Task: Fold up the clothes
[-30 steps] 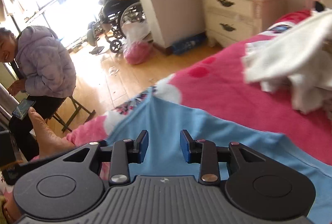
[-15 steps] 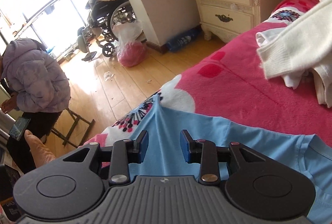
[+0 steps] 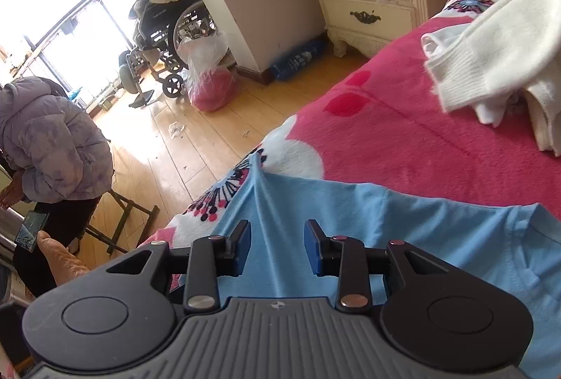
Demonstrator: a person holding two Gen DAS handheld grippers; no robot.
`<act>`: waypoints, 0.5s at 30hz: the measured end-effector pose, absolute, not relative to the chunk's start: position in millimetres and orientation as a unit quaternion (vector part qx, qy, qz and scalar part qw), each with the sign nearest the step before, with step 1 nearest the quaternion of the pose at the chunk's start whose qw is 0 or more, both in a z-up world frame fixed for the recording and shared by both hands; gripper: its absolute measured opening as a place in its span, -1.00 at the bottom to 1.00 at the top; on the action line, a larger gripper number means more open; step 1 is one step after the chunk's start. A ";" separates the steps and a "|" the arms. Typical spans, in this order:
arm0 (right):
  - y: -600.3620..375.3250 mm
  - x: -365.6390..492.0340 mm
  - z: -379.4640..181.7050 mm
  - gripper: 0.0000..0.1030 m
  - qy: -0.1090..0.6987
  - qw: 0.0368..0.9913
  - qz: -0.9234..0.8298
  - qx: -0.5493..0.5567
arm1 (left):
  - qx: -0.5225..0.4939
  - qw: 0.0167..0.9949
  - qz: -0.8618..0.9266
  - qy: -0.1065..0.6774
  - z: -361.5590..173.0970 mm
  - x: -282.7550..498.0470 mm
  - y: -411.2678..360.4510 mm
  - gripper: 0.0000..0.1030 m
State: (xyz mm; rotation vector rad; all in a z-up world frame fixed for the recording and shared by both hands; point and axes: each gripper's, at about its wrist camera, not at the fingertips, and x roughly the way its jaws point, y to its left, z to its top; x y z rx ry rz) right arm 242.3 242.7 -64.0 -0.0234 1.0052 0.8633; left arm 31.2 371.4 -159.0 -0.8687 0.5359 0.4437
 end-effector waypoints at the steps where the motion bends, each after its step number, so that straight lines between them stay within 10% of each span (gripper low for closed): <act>1: 249.1 241.5 -66.4 -0.31 0.469 0.786 0.402 -0.015 | -0.404 0.854 0.210 0.251 -155.9 29.2 369.0 -0.93; 15: 373.1 245.7 -106.2 -0.27 0.486 0.774 0.384 -0.131 | -0.343 0.889 0.181 0.244 -143.4 14.8 358.1 -0.93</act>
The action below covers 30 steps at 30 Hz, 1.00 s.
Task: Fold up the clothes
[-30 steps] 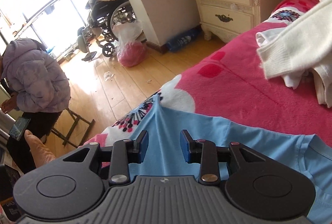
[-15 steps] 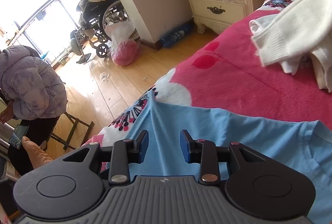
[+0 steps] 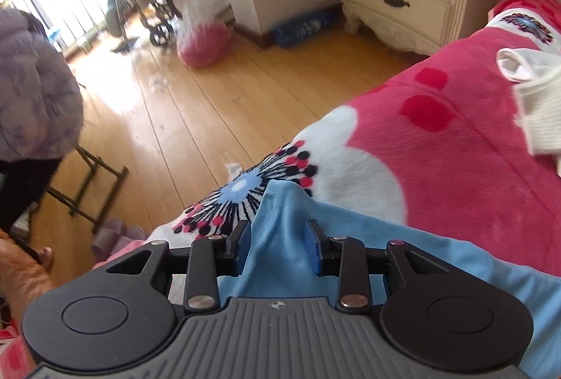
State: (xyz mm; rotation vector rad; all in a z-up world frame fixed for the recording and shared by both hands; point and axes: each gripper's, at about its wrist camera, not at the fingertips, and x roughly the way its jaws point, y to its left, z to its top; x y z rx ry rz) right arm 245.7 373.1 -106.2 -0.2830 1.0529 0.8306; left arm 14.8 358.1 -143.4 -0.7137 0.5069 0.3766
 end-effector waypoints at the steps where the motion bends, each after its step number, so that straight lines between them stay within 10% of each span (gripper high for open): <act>1: 379.7 245.1 -110.2 -0.23 0.488 0.773 0.380 -0.138 | -0.340 0.890 0.180 0.244 -143.3 14.5 357.2 -0.93; 6: 393.5 237.4 -116.0 -0.17 0.476 0.777 0.373 -0.172 | -0.325 0.897 0.176 0.241 -142.5 16.0 358.0 -0.93; 11: 383.2 239.0 -105.7 -0.88 0.473 0.786 0.364 -0.161 | -0.297 0.912 0.169 0.225 -134.6 16.4 350.7 -0.93; 22: 249.6 251.2 -25.4 -0.89 0.407 0.819 0.403 -0.018 | -0.160 0.970 0.073 0.167 -89.9 12.2 274.7 -0.93; 30: 140.0 270.9 -65.3 -0.84 0.417 0.816 0.387 0.098 | -0.068 0.974 -0.004 0.218 -105.3 26.6 213.7 -0.92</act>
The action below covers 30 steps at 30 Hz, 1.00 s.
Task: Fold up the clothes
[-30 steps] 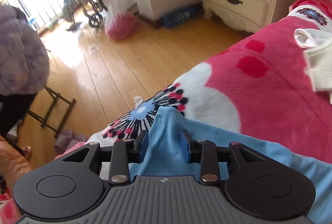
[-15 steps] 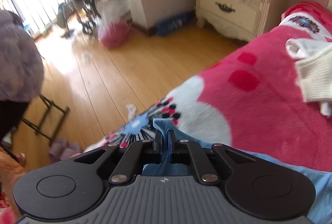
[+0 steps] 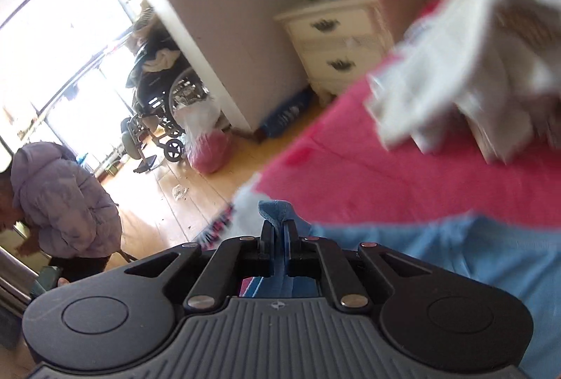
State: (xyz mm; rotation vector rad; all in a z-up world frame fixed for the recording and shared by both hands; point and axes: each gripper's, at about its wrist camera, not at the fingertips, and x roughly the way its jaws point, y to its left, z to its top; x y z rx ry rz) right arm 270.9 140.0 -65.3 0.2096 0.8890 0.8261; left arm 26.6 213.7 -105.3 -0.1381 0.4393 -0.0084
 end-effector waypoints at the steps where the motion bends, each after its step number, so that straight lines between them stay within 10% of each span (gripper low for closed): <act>1: 131.9 275.3 -78.3 -0.81 0.429 0.810 0.383 0.111 | -0.061 0.969 -0.016 0.238 -110.9 31.2 207.5 -0.90; 8: 87.1 292.2 -128.5 -0.17 0.482 0.791 0.334 0.176 | -0.082 0.949 -0.014 0.305 -134.0 39.2 219.4 -0.42; 22: 82.2 251.6 -132.2 -0.12 0.527 0.776 0.328 0.111 | 0.021 0.953 0.049 0.298 -142.0 36.7 224.3 -0.40; 30: 91.7 236.3 -124.1 -0.92 0.509 0.808 0.295 0.035 | -0.001 0.947 0.077 0.313 -150.2 41.9 234.0 -0.39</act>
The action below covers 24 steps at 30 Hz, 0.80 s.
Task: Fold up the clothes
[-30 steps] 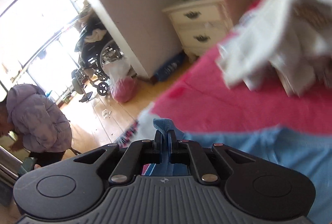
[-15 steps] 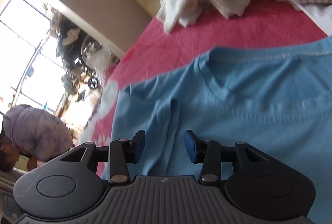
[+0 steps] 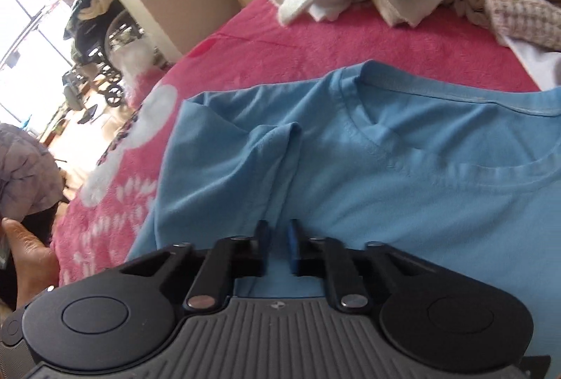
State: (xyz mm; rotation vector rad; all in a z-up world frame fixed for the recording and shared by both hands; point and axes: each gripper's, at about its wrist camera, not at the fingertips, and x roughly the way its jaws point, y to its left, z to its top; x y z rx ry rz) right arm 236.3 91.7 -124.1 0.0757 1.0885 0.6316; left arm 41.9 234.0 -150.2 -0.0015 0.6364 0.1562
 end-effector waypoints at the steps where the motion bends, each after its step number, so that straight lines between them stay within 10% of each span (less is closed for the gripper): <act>1: 87.2 234.3 -123.9 -0.94 0.507 0.811 0.288 0.041 | -0.001 0.947 0.077 0.313 -150.6 41.7 234.6 -0.39; 11: 69.1 224.7 -126.8 -0.88 0.517 0.800 0.289 0.091 | 0.033 0.950 0.078 0.302 -150.3 40.2 228.0 -0.45; 16: 73.5 224.0 -115.1 -0.87 0.497 0.814 0.289 0.080 | 0.021 0.947 0.108 0.302 -148.1 40.9 234.0 -0.90; 24: 92.3 264.1 -107.7 -0.25 0.466 0.843 0.257 0.072 | -0.019 0.943 0.112 0.314 -149.7 39.9 247.8 -0.90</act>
